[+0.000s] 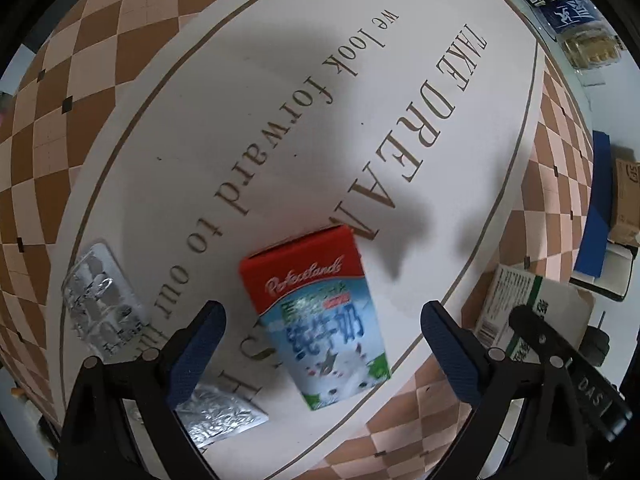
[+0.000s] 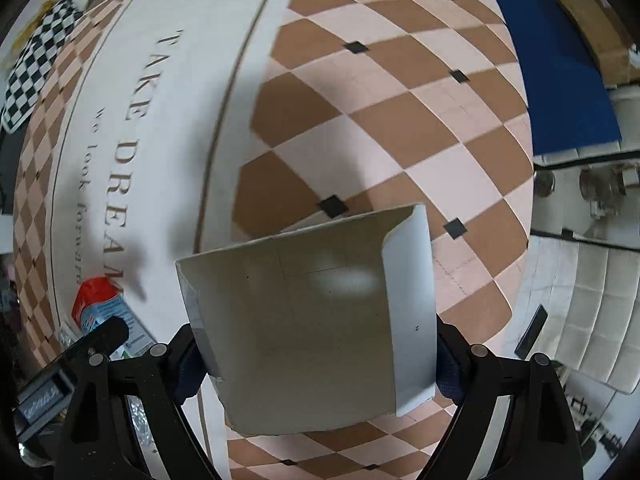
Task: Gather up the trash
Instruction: 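Grasp the Perfectlands milk carton with the left tool while the right tool grasps the white box, then carry the carton and white box to the bin and open both tools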
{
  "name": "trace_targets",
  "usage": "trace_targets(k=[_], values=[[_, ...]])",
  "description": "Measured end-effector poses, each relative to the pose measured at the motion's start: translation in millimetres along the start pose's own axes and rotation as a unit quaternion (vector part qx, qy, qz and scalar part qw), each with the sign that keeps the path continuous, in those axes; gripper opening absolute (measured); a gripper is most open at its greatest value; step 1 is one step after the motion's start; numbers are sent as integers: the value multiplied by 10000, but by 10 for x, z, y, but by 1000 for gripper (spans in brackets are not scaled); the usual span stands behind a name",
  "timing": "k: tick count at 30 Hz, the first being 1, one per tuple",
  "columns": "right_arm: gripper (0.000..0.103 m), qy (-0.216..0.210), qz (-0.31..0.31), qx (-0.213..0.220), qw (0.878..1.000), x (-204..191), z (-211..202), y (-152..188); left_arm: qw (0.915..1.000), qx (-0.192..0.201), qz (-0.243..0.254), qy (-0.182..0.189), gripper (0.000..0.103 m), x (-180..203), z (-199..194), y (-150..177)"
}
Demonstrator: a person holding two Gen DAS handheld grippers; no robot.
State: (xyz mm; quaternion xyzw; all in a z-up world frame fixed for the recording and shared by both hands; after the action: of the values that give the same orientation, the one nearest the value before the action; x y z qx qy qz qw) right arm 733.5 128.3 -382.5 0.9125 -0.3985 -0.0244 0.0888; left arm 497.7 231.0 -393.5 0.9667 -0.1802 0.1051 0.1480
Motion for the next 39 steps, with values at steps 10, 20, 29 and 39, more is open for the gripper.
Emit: trace_targets(k=[10,20,29,39], values=[[92,56,3,-85,9999,41,19,-52,9994,218,97,-262,56,-49,25,63],[89,128,-126,-1,9998,-55,29,34,9975,496,446,-213,54,43,-38,118],[87,108,142,596,9981,-14,-190,442,9920,918,860,-30,54,-72,-490,410],[87,33,493,1366,9894,-99,-575,1348,9767,1441,1585,-123,53,-450,-1026,906]])
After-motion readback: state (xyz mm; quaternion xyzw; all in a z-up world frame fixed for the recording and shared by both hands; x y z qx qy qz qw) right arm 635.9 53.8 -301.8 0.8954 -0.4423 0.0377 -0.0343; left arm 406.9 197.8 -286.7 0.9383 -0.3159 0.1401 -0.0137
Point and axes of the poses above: each gripper's, at about its wrist camera, not at the fingertips, and z roughly the way its jaws point, x to its right, y to its underside, the point moved 3 cm from there along z, roughly the way its jaws point, and after that the axes turned 8 degrees about -x, right-handed, at the moved point
